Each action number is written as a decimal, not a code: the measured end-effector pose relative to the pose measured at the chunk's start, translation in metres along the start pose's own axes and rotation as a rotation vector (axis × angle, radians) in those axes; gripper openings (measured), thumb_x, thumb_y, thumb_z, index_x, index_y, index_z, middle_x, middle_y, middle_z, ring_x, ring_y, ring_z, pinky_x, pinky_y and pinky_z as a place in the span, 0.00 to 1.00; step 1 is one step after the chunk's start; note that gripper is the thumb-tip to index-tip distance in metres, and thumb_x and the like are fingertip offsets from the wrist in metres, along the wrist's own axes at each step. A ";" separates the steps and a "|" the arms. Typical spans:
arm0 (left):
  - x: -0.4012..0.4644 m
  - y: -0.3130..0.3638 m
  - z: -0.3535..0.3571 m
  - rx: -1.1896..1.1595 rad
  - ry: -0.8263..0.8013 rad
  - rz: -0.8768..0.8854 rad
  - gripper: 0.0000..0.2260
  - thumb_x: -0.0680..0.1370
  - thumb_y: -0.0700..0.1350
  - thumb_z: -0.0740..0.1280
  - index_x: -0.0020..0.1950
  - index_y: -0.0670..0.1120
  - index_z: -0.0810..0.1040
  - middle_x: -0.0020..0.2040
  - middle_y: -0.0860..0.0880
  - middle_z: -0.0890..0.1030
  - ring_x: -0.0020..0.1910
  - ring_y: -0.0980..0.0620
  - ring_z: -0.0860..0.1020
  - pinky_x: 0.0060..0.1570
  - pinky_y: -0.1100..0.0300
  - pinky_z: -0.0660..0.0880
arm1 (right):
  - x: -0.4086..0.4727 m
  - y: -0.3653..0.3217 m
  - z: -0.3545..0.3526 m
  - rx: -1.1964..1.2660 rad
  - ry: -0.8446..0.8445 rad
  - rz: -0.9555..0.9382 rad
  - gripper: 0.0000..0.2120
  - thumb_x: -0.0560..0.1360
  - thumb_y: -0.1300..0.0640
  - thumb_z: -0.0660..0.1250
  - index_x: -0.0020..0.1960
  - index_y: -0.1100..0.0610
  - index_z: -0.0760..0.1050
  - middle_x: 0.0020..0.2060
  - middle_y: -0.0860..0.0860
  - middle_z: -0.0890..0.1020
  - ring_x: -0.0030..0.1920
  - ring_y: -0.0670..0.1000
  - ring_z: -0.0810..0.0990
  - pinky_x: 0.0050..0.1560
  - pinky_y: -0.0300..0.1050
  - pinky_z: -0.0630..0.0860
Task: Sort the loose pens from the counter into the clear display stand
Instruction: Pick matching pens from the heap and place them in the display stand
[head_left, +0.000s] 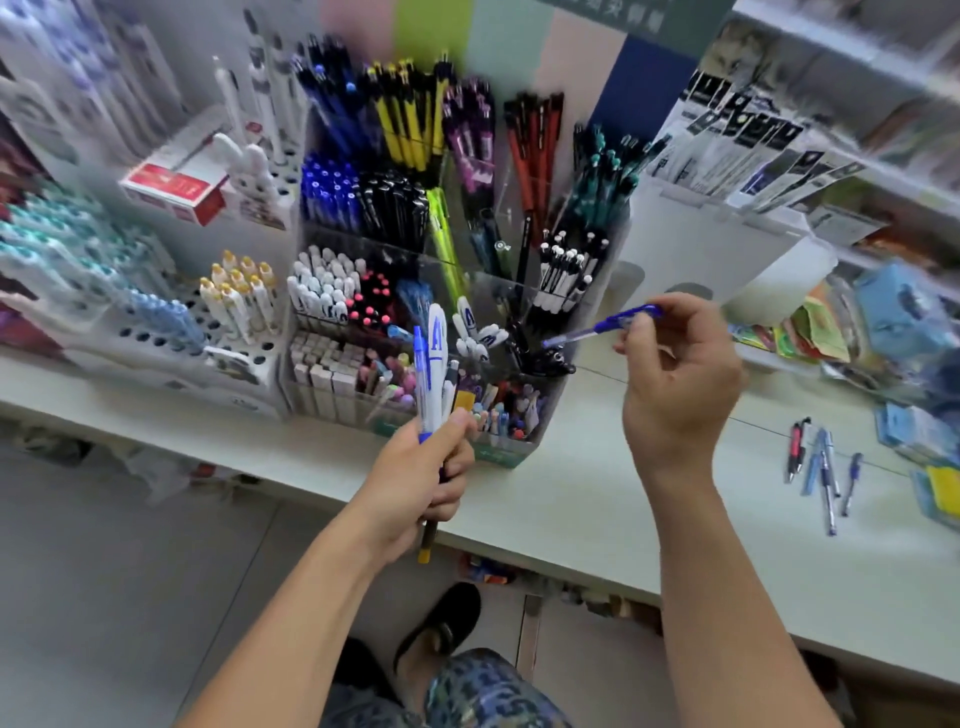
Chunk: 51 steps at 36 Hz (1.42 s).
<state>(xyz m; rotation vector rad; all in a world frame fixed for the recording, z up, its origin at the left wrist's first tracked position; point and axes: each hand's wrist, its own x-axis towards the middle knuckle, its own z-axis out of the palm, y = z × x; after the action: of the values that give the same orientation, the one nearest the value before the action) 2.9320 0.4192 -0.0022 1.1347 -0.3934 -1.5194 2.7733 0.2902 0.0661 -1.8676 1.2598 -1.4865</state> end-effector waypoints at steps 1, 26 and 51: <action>0.001 0.001 -0.001 -0.002 -0.007 -0.003 0.11 0.84 0.51 0.60 0.52 0.43 0.73 0.31 0.51 0.64 0.23 0.57 0.56 0.20 0.67 0.55 | 0.000 0.003 0.005 -0.040 -0.024 -0.032 0.07 0.79 0.63 0.67 0.52 0.51 0.76 0.42 0.49 0.82 0.42 0.52 0.84 0.47 0.47 0.82; 0.051 0.046 0.008 0.014 -0.090 -0.071 0.07 0.85 0.45 0.59 0.59 0.44 0.73 0.36 0.48 0.71 0.27 0.56 0.62 0.23 0.67 0.55 | 0.018 0.054 0.038 -0.498 -0.461 0.124 0.08 0.79 0.55 0.69 0.55 0.53 0.86 0.41 0.47 0.76 0.43 0.47 0.73 0.43 0.42 0.65; 0.041 0.141 -0.055 0.386 -0.159 0.119 0.14 0.78 0.59 0.58 0.55 0.53 0.75 0.31 0.53 0.66 0.23 0.60 0.66 0.24 0.72 0.65 | 0.034 -0.066 0.147 0.467 -0.549 0.533 0.08 0.77 0.66 0.71 0.52 0.56 0.82 0.33 0.57 0.83 0.27 0.49 0.77 0.27 0.40 0.76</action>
<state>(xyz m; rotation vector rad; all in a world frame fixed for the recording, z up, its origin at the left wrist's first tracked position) 3.0620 0.3581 0.0610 1.2631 -0.8766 -1.4698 2.9351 0.2649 0.0882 -1.3491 0.9347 -0.8108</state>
